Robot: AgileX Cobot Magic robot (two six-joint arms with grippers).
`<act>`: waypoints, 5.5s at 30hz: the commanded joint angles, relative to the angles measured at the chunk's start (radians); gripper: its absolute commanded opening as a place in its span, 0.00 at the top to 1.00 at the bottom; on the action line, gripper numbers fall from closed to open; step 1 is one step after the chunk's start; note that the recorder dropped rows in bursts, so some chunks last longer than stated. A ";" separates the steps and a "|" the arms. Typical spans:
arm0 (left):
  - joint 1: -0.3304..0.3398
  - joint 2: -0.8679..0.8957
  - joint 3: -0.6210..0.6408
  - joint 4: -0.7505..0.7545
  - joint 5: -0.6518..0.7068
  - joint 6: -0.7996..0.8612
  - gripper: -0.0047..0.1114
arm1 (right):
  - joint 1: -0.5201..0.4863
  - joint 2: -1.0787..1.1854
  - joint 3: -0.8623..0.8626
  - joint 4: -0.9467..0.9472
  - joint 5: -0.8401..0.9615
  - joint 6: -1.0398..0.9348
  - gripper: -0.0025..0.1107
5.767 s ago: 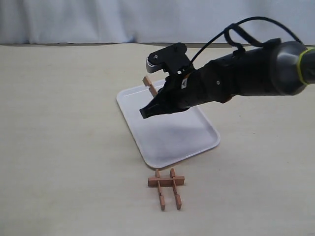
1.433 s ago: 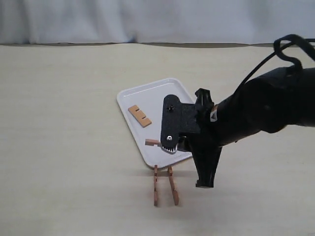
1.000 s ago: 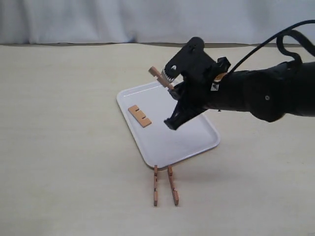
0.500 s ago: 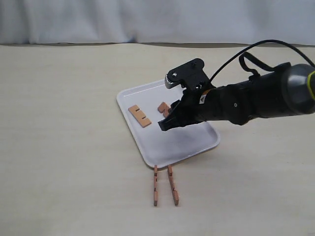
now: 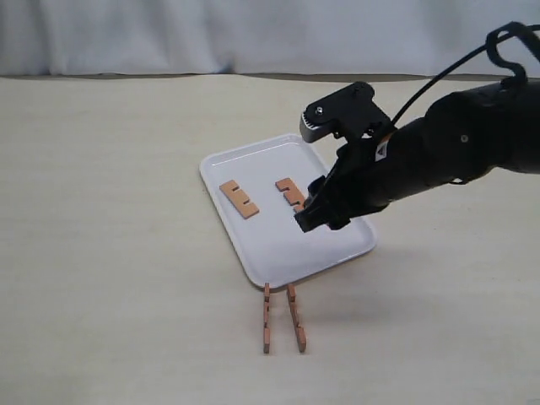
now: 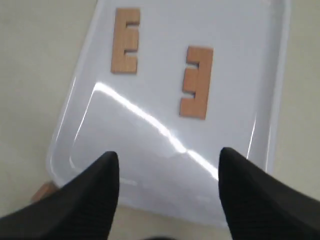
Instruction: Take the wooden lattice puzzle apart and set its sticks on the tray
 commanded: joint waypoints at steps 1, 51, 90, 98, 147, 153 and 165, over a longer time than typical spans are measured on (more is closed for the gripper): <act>-0.009 -0.001 0.004 -0.002 -0.010 0.000 0.96 | 0.007 -0.003 0.035 0.028 0.129 0.004 0.51; -0.009 -0.001 0.004 -0.001 -0.010 0.000 0.96 | 0.233 0.087 0.065 -0.190 0.139 0.321 0.51; -0.009 -0.001 0.004 0.000 -0.010 0.000 0.96 | 0.263 0.260 0.071 -0.537 0.032 0.714 0.54; -0.009 -0.001 0.004 0.000 -0.010 0.000 0.96 | 0.263 0.260 0.071 -0.521 0.034 0.710 0.78; -0.009 -0.001 0.004 -0.003 -0.010 0.000 0.96 | 0.169 0.456 -0.412 -0.896 0.038 1.031 0.79; -0.009 -0.001 0.004 0.000 -0.010 0.000 0.96 | 0.184 0.429 -0.412 -0.889 0.055 1.034 0.53; -0.009 -0.001 0.004 0.000 -0.010 0.000 0.96 | 0.293 0.267 -0.412 -0.758 0.285 0.889 0.51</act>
